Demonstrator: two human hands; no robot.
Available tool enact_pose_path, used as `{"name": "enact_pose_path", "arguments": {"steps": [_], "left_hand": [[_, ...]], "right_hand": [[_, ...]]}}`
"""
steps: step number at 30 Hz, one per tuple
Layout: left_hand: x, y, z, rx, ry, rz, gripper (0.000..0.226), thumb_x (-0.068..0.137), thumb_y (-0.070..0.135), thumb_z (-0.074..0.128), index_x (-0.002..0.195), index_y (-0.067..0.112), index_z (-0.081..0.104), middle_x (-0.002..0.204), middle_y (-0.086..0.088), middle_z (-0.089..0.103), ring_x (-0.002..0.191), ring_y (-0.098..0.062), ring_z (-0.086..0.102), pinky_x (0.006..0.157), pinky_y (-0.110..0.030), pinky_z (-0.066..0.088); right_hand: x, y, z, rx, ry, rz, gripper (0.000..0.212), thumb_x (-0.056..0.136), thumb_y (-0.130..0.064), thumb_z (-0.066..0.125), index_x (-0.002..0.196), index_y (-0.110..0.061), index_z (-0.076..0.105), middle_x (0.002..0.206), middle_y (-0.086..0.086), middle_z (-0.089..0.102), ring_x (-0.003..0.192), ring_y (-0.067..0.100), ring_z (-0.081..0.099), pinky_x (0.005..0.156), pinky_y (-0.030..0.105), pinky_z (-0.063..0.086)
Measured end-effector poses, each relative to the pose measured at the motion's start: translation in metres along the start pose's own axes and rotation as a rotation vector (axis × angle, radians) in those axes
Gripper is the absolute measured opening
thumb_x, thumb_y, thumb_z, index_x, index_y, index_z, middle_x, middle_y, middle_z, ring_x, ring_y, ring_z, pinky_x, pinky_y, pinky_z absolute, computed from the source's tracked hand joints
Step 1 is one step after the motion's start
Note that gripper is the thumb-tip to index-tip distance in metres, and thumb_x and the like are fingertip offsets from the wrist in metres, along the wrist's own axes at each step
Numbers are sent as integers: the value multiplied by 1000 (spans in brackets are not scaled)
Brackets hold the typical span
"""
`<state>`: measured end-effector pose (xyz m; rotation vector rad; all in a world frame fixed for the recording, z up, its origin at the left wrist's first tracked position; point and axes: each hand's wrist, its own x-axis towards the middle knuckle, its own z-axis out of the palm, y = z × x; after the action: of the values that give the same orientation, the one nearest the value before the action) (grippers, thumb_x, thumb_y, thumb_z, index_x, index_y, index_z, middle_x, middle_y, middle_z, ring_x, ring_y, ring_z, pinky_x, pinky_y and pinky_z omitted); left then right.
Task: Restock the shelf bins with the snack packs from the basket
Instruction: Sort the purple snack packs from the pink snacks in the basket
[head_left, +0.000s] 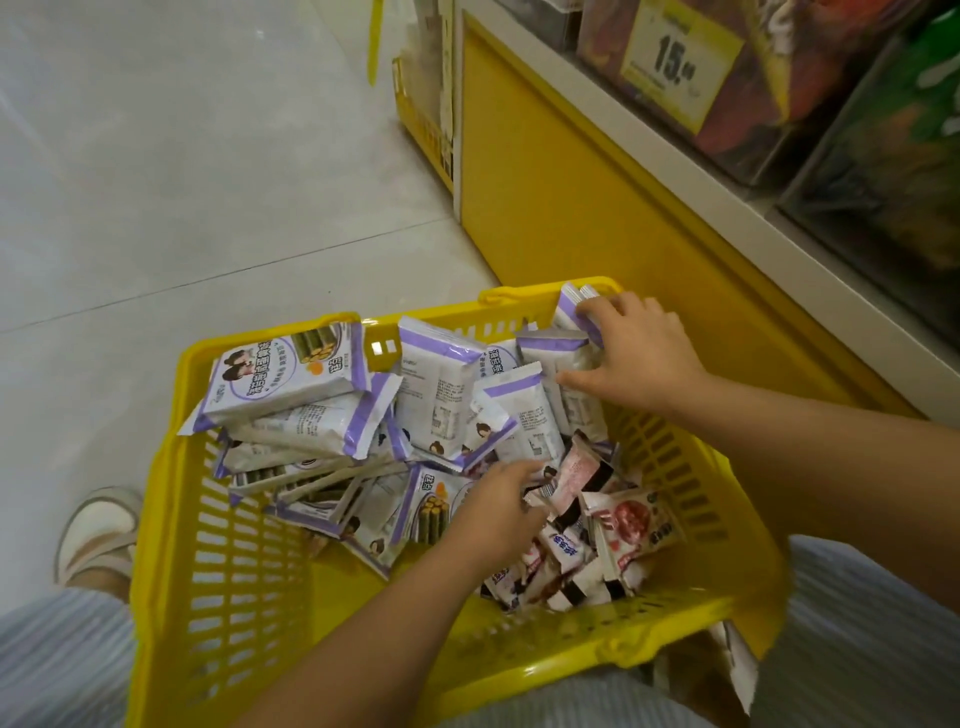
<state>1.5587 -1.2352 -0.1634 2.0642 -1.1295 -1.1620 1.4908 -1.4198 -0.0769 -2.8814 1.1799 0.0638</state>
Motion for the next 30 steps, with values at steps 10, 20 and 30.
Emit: {"name": "enact_pose_path", "arguments": {"steps": [10, 20, 30], "left_hand": [[-3, 2, -2, -121, -33, -27, 40, 95, 31, 56, 135, 30, 48, 139, 6, 45, 103, -2, 49, 68, -10, 41], [-8, 7, -22, -172, -35, -23, 39, 97, 27, 55, 135, 25, 47, 138, 3, 49, 114, -11, 52, 84, -24, 46], [-48, 57, -74, -474, 94, 143, 37, 94, 29, 59, 129, 33, 49, 117, 15, 58, 103, -5, 60, 90, -30, 52]], "right_hand": [[12, -20, 14, 82, -65, 15, 65, 65, -61, 74, 112, -26, 47, 116, 12, 41, 97, 34, 53, 77, 38, 45], [5, -6, -19, 258, 34, 100, 51, 72, -45, 71, 118, -31, 52, 119, 7, 43, 98, 29, 56, 72, 37, 51], [-44, -17, -106, 360, 186, -42, 44, 69, -42, 72, 109, -34, 56, 120, 2, 48, 103, 23, 53, 78, 33, 44]]}}
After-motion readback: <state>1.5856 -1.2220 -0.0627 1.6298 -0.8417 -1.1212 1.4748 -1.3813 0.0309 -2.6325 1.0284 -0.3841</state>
